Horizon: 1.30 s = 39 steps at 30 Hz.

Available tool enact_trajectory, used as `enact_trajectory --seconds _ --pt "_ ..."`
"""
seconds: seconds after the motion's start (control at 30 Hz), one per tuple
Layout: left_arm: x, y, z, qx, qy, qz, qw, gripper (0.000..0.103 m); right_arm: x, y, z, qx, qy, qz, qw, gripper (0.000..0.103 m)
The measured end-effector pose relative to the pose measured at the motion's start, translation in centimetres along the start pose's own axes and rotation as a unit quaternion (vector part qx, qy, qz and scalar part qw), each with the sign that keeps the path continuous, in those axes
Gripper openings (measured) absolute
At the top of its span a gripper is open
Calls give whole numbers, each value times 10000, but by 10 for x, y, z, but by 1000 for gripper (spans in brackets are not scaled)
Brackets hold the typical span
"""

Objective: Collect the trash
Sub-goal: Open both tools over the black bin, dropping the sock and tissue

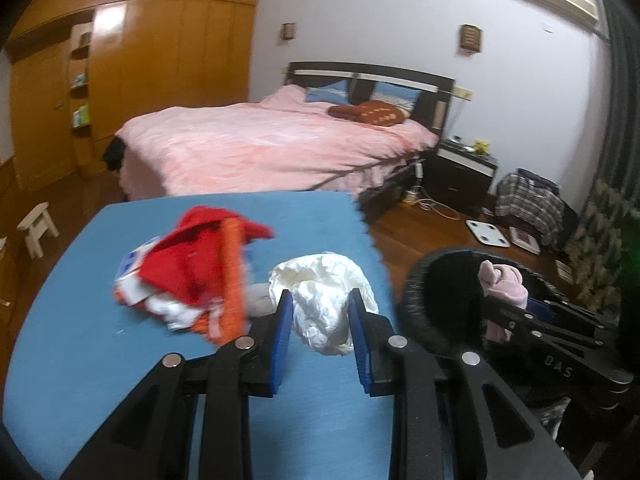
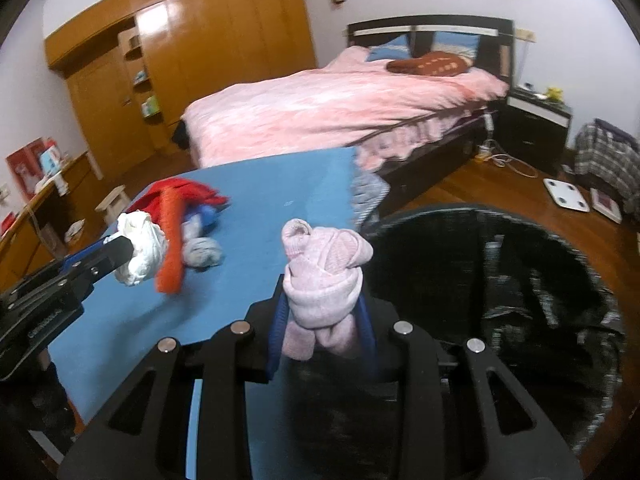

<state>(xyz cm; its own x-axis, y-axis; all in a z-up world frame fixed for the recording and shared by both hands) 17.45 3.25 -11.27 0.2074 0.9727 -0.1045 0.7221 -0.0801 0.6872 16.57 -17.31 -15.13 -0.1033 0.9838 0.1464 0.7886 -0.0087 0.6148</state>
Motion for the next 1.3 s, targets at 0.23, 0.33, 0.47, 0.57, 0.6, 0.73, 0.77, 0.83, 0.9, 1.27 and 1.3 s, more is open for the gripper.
enact_trajectory --seconds 0.23,0.33,0.47,0.57,0.6,0.73,0.77,0.83,0.9,1.27,1.3 --pt "-69 12 17 36 -475 486 9977 28 -65 -11 -17 -83 -419 511 9978 32" --pt "-96 14 26 110 -649 637 9958 28 -90 -18 -22 -95 -608 694 9957 32" --pt "-123 14 40 224 -856 761 9932 28 -116 -27 -26 -71 -767 884 9931 32" --pt "-138 14 47 297 -951 843 9914 28 -129 -32 -28 -63 -864 968 9915 32" --pt "-142 14 50 322 -982 865 9909 28 -131 -32 -29 -62 -881 994 9911 32" --pt "-151 12 57 447 -1107 953 9883 43 -143 -35 -30 -65 -970 1110 9891 34" --pt "-150 11 57 454 -1124 956 9880 55 -144 -36 -31 -81 -991 1131 9886 42" --pt "-149 12 59 446 -1096 955 9884 63 -147 -35 -32 -129 -1046 1166 9876 53" --pt "-144 12 58 443 -1036 906 9895 64 -147 -33 -33 -170 -1080 1163 9872 66" --pt "-67 18 23 -56 -258 409 9988 90 -117 -20 -43 -497 -1045 939 9888 97" --pt "-60 19 21 -94 -205 372 9991 90 -112 -18 -41 -497 -1010 899 9896 97"
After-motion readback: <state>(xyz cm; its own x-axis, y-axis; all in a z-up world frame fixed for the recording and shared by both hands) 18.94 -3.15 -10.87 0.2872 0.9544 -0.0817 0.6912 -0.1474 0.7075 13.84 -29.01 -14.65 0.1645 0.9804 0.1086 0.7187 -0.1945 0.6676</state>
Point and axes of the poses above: each gripper's, at about its wrist camera, not at the fingertips, and z roughly the way its jaws point, x to its left, y to its top, the point moved 6 cm from there along z, roughly the way its jaws point, and after that the axes turned 12 degrees about x, right-handed, at the moved point
